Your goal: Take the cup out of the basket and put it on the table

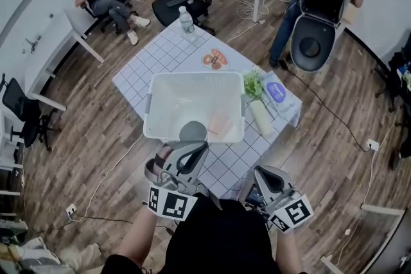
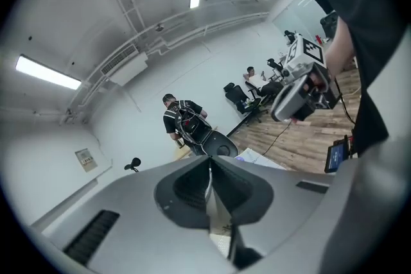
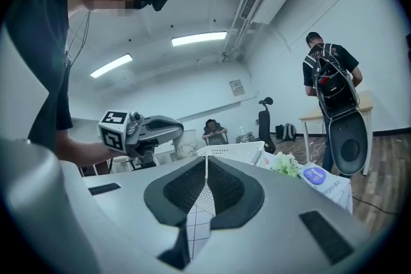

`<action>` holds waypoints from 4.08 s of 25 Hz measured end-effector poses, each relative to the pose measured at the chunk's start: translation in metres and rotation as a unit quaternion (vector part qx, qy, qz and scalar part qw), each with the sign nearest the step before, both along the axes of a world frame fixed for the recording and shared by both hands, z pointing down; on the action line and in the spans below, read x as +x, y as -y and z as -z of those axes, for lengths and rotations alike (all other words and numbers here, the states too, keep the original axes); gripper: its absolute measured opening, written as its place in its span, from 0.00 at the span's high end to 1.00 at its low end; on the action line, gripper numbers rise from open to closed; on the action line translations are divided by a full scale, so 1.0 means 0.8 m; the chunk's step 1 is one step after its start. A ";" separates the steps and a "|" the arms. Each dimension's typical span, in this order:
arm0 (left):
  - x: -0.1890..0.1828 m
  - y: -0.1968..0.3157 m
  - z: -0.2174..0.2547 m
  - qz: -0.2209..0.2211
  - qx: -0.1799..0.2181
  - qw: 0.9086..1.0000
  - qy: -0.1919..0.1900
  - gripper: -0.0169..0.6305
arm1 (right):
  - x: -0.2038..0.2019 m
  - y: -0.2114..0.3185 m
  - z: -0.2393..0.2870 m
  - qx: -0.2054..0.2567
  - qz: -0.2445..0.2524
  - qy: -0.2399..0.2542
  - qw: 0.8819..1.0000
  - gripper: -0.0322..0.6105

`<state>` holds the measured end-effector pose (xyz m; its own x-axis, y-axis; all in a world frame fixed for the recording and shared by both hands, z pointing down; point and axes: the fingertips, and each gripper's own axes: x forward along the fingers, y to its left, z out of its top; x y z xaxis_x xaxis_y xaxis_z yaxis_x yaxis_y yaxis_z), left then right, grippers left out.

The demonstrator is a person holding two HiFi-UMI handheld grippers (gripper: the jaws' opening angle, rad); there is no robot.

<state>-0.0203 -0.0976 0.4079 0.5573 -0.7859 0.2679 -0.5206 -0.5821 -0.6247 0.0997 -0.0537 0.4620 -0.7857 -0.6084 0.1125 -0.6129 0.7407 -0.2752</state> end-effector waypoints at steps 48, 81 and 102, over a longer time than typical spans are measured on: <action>0.011 -0.095 -0.313 -0.046 0.007 0.996 0.072 0.95 | -0.011 -0.196 -0.008 -0.033 -0.145 -0.050 0.988 0.91; 0.020 -0.124 -0.307 -0.032 0.032 0.997 0.057 0.59 | -0.001 -0.195 -0.017 -0.040 -0.129 -0.038 0.990 0.91; -0.046 -0.187 -0.077 0.054 0.010 0.987 -0.153 0.96 | -0.040 -0.167 0.004 0.000 -0.052 -0.011 0.999 0.91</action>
<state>-0.0568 0.0519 0.4692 0.5226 -0.8484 0.0843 -0.7448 -0.5024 -0.4391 0.0678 0.0802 0.4586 -0.7152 -0.6868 0.1296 -0.6929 0.6724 -0.2604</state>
